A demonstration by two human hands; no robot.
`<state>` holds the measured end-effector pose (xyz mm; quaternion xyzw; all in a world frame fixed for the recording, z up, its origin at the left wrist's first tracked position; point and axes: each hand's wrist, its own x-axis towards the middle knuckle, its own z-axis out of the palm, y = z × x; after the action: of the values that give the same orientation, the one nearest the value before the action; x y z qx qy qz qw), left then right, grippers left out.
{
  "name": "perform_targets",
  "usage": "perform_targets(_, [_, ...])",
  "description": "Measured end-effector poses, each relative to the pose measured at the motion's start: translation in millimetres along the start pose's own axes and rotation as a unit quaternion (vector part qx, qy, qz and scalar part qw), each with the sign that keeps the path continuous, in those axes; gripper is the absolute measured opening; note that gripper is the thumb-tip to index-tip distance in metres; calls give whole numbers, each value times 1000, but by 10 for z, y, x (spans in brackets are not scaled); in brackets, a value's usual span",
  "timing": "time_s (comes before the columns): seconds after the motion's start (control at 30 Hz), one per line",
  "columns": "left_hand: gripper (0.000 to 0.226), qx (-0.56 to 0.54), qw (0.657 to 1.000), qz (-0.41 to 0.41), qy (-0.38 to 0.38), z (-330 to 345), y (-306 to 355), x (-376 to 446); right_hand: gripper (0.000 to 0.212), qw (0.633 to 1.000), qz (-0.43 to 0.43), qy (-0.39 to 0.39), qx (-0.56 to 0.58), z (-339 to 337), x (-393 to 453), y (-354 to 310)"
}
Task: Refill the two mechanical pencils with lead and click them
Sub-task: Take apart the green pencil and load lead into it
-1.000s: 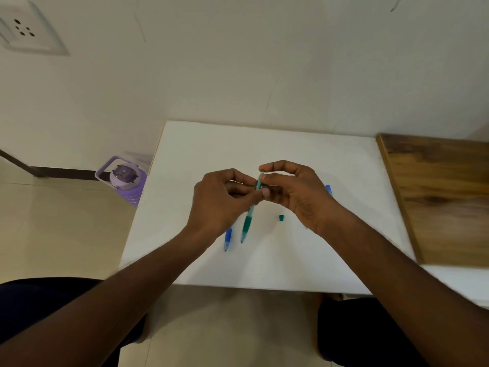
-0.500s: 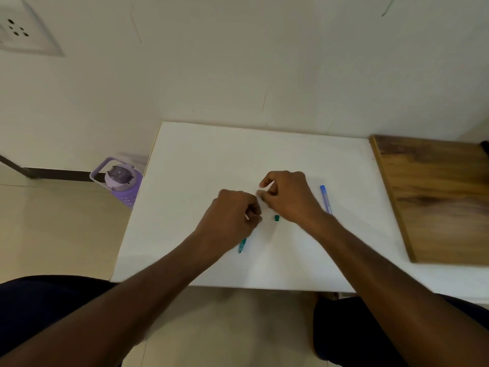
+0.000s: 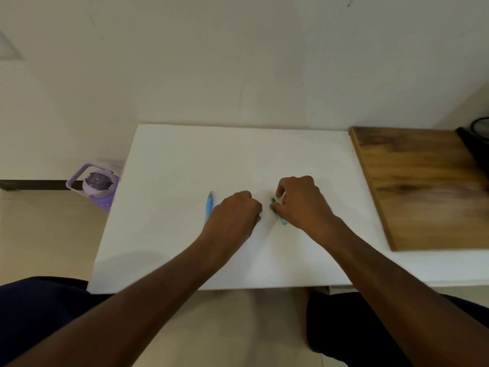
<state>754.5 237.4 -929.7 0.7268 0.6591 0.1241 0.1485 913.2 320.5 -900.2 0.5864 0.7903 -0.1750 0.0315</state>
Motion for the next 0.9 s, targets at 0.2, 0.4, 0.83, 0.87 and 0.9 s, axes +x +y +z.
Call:
perform_targets(0.2, [10, -160, 982, -100, 24, -242, -95, 47, 17, 999, -38, 11, 1, 0, -69, -81])
perform_targets(0.4, [14, -418, 886, -189, 72, -635, -419, 24, 12, 951, -88, -21, 295, -55, -116, -268])
perform_targets(0.83, [17, -445, 879, -173, 23, -687, -673, -208, 7, 925, -140, -58, 347, 88, -84, -451])
perform_targets(0.87, [17, -442, 880, -172, 20, -690, -677, -211, 7, 925, -141, -61, 348, 87, -89, -450])
perform_targets(0.9, [17, -439, 882, -171, 18, -693, -674, -210, 7, 924, -143, -63, 348, 80, -95, -447])
